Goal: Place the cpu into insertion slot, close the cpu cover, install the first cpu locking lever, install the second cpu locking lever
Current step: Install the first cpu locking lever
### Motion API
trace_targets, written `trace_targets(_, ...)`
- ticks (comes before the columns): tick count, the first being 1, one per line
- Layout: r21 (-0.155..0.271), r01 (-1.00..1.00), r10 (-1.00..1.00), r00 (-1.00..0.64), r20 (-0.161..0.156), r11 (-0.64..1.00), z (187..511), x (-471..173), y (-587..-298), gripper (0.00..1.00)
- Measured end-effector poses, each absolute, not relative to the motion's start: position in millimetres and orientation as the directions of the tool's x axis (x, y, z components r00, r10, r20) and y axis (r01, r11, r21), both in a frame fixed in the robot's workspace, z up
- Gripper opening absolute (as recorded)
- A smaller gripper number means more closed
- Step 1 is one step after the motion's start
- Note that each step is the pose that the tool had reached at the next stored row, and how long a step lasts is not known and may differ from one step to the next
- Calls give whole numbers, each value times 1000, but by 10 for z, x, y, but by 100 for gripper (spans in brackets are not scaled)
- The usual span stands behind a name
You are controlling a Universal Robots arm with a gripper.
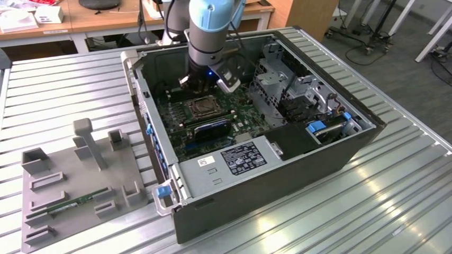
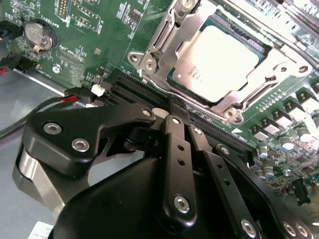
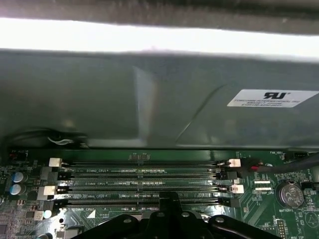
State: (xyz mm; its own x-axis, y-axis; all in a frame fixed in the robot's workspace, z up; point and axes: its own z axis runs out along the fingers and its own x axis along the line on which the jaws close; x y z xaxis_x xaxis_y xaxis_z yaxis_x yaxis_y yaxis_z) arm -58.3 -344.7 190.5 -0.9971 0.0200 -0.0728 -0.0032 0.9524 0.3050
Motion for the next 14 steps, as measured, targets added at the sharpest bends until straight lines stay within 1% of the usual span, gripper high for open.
trace_targets(14,312,-3,21,-997,-73,950,1975,-583,-3447,11)
